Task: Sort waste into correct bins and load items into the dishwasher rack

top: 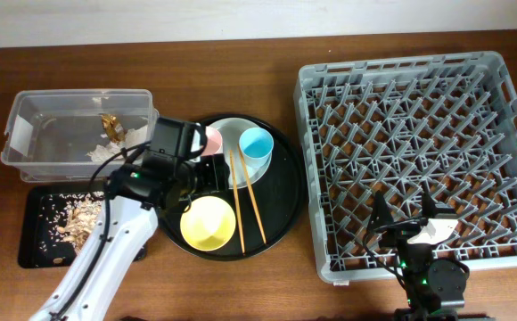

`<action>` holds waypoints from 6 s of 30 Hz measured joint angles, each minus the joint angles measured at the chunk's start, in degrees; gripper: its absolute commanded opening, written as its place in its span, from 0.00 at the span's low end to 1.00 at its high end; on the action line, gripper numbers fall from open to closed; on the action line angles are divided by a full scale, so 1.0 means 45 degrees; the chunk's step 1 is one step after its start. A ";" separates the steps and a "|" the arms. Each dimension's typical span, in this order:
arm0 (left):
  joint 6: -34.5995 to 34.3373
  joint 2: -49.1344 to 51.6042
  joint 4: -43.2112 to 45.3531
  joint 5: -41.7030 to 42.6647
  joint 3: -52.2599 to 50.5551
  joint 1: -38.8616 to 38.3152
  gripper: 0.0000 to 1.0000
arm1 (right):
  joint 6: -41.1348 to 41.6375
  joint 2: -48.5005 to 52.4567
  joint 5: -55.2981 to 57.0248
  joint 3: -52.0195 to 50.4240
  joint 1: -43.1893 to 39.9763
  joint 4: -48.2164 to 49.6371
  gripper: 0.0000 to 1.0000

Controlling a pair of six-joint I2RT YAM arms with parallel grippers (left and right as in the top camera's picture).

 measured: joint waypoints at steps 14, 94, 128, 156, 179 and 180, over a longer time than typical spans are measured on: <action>-0.0073 0.0000 0.0525 -0.1651 0.0000 0.0097 0.85 | 0.0000 0.0000 0.0000 0.0000 0.0000 0.0000 0.98; -0.0291 -0.1404 -0.1069 0.0695 0.1909 0.8859 0.99 | 0.2001 1.9885 -0.1627 1.3818 0.9700 -0.7839 0.33; -0.0291 -0.1404 -0.1073 0.0695 0.1909 0.8859 0.99 | 0.2006 2.3324 0.0457 1.3818 0.9700 -0.3963 0.23; -0.0291 -0.1404 -0.1107 0.0695 0.1909 0.8859 0.99 | 0.1987 1.7991 0.1739 1.6223 0.8578 -0.8767 0.04; -0.0291 -0.1404 -0.1112 0.0695 0.1909 0.8859 0.99 | -0.0661 2.0672 0.0957 1.6077 0.2671 -0.9311 0.09; -0.0291 -0.1404 -0.1112 0.0695 0.1909 0.8859 0.99 | -0.0714 2.0672 0.0889 1.6077 0.2671 -0.9311 0.10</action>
